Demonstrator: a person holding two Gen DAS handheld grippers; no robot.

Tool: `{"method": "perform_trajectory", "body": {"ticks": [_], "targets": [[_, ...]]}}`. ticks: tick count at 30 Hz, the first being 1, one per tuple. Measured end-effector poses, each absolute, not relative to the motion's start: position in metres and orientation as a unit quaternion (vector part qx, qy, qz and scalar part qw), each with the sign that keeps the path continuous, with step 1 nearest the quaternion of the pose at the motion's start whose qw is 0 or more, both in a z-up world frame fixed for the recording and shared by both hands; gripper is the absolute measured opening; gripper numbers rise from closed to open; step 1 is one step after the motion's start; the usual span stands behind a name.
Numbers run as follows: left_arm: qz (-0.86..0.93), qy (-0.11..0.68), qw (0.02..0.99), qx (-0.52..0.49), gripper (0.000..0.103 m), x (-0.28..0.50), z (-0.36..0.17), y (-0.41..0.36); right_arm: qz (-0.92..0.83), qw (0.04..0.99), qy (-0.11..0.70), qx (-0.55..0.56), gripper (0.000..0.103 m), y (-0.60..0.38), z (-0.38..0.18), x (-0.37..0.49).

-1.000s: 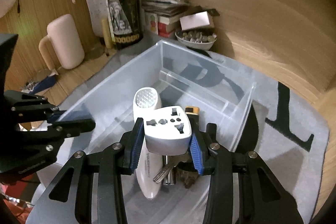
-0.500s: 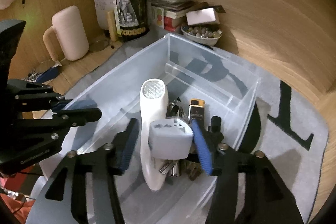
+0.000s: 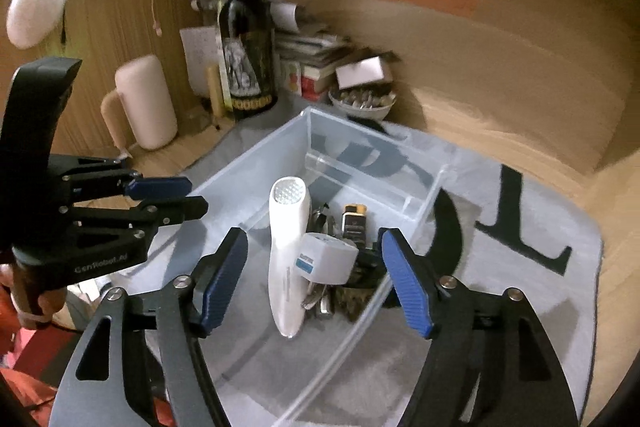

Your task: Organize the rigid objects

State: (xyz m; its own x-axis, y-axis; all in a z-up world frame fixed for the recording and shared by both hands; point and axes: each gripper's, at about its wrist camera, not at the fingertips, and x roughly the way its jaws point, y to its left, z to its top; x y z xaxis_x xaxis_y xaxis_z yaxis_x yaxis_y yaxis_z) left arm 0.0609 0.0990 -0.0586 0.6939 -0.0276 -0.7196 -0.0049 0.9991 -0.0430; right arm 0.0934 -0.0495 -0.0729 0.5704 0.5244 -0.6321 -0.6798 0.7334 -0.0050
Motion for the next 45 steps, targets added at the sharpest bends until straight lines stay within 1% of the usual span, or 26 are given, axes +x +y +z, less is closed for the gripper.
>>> {"method": "perform_trajectory", "body": {"ticks": [1, 3, 5, 6, 8, 10, 12, 14, 15, 17, 19, 23, 30, 45], "targets": [[-0.009, 0.385, 0.923, -0.020, 0.041, 0.058, -0.055, 0.097, 0.339, 0.881, 0.306, -0.123, 0.071, -0.053, -0.070, 0.091], [-0.014, 0.370, 0.929, -0.014, 0.045, 0.051, -0.048, 0.092, 0.328, 0.890, 0.293, -0.121, 0.078, -0.059, -0.066, 0.085], [-0.018, 0.353, 0.935, -0.011, 0.056, 0.044, -0.041, 0.086, 0.316, 0.899, 0.279, -0.116, 0.080, -0.067, -0.060, 0.076], [-0.019, 0.343, 0.939, -0.010, 0.059, 0.040, -0.037, 0.083, 0.311, 0.904, 0.272, -0.111, 0.080, -0.071, -0.056, 0.071], [-0.025, 0.324, 0.946, -0.011, 0.070, 0.032, -0.030, 0.078, 0.307, 0.909, 0.263, -0.102, 0.082, -0.078, -0.052, 0.064], [-0.032, 0.308, 0.951, -0.011, 0.075, 0.024, -0.025, 0.072, 0.299, 0.916, 0.252, -0.093, 0.085, -0.085, -0.047, 0.056], [-0.034, 0.290, 0.956, -0.013, 0.081, 0.016, -0.019, 0.068, 0.290, 0.922, 0.241, -0.087, 0.090, -0.091, -0.043, 0.049], [-0.034, 0.273, 0.961, -0.013, 0.089, 0.008, -0.015, 0.063, 0.280, 0.929, 0.229, -0.080, 0.095, -0.098, -0.039, 0.040], [-0.031, 0.264, 0.964, -0.011, 0.091, 0.005, -0.013, 0.061, 0.275, 0.933, 0.221, -0.076, 0.098, -0.102, -0.037, 0.036], [-0.022, 0.245, 0.969, -0.005, 0.097, -0.005, -0.009, 0.056, 0.267, 0.938, 0.208, -0.069, 0.103, -0.108, -0.034, 0.030], [-0.018, 0.230, 0.973, -0.005, 0.099, -0.011, -0.007, 0.053, 0.260, 0.944, 0.196, -0.062, 0.103, -0.113, -0.032, 0.023], [-0.017, 0.204, 0.979, -0.009, 0.101, -0.023, -0.003, 0.051, 0.252, 0.949, 0.184, -0.052, 0.103, -0.121, -0.031, 0.015], [-0.018, 0.173, 0.985, -0.013, 0.102, -0.034, -0.001, 0.045, 0.237, 0.956, 0.170, -0.040, 0.103, -0.129, -0.035, 0.005], [-0.021, 0.166, 0.986, -0.013, 0.102, -0.033, -0.002, 0.039, 0.231, 0.959, 0.165, -0.029, 0.103, -0.138, -0.038, 0.002]]}}
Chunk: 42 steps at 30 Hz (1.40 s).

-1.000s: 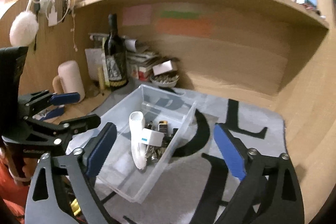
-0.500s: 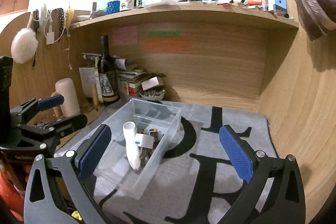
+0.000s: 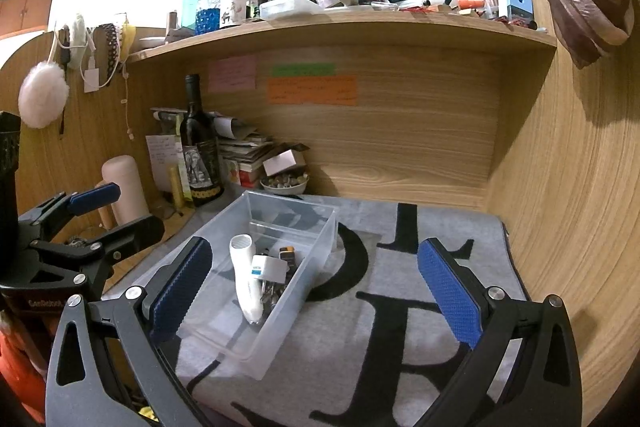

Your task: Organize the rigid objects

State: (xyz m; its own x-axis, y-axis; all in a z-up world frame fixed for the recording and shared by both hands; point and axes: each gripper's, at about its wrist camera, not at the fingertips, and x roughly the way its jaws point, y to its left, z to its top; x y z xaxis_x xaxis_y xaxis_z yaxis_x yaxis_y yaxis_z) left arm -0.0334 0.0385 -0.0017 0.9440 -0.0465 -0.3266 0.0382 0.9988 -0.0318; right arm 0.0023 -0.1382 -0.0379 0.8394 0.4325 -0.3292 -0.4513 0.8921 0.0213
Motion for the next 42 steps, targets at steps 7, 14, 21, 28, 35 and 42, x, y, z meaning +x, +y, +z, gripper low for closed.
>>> {"method": "perform_trajectory", "body": {"ticks": [7, 14, 21, 28, 35, 42], "targets": [[-0.022, 0.168, 0.985, -0.014, 0.102, -0.0305, -0.0019, 0.0377, 0.231, 0.958, 0.167, -0.026, 0.103, -0.1394, -0.0381, 0.0040], [-0.022, 0.168, 0.985, -0.014, 0.103, -0.0304, -0.0020, 0.0377, 0.230, 0.958, 0.167, -0.027, 0.103, -0.1391, -0.0379, 0.0043], [-0.023, 0.169, 0.985, -0.015, 0.103, -0.0296, -0.0019, 0.0375, 0.229, 0.959, 0.167, -0.026, 0.103, -0.1381, -0.0380, 0.0036], [-0.022, 0.171, 0.985, -0.017, 0.103, -0.0275, -0.0028, 0.0351, 0.230, 0.958, 0.171, -0.025, 0.103, -0.1367, -0.0385, 0.0038], [-0.022, 0.174, 0.984, -0.021, 0.103, -0.0273, -0.0045, 0.0352, 0.232, 0.957, 0.172, -0.024, 0.103, -0.1372, -0.0387, 0.0048], [-0.025, 0.173, 0.984, -0.021, 0.103, -0.0269, -0.0048, 0.0339, 0.230, 0.958, 0.172, -0.023, 0.103, -0.1366, -0.0387, 0.0046]]}}
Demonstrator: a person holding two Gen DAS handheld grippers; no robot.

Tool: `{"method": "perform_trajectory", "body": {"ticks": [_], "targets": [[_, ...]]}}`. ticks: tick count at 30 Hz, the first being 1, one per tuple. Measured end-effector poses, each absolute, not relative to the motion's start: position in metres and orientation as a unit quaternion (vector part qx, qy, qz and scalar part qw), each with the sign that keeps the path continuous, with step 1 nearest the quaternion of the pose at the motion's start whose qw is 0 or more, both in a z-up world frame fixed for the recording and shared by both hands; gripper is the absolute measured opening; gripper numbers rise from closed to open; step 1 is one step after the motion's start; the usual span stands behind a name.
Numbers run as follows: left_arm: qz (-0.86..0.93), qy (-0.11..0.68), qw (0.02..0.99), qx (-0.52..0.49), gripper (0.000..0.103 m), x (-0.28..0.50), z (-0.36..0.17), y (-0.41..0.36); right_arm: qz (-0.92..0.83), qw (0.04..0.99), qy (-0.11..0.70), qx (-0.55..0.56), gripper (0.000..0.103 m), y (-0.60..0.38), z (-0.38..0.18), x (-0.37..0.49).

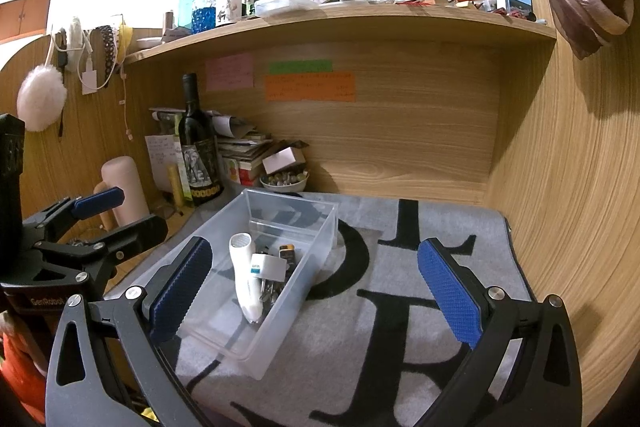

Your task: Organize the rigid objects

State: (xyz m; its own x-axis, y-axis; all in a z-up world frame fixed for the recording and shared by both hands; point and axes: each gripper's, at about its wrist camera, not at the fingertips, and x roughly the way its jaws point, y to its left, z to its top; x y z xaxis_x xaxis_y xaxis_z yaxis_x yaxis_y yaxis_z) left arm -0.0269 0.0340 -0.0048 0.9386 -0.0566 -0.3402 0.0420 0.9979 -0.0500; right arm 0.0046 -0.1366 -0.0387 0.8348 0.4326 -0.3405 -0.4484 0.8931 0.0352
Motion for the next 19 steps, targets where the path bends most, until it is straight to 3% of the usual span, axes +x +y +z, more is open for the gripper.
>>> {"method": "perform_trajectory", "body": {"ticks": [19], "targets": [[-0.030, 0.183, 0.982, -0.025, 0.103, -0.0239, -0.0096, 0.0321, 0.226, 0.958, 0.178, -0.020, 0.103, -0.1341, -0.0390, 0.0068]]}}
